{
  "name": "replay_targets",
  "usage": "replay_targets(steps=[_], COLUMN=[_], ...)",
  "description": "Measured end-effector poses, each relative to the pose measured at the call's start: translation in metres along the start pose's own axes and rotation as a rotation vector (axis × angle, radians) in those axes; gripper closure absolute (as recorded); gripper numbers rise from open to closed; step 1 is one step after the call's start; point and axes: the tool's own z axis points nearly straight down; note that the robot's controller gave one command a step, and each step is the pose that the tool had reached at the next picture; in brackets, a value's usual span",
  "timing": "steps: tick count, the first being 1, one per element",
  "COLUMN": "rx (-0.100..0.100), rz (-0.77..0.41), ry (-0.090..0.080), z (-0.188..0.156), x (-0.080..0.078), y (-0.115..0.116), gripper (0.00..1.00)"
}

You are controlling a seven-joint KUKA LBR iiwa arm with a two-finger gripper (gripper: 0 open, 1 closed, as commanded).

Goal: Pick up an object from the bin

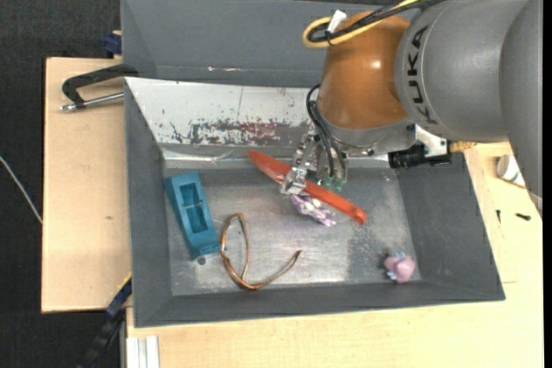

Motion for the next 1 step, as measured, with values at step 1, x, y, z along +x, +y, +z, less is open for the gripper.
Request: replay_targets(steps=[1], rx=[-0.001], rz=[0.0], ry=[-0.001], z=[-0.0125], x=[-0.0002], y=[0.0002], gripper=[1.0])
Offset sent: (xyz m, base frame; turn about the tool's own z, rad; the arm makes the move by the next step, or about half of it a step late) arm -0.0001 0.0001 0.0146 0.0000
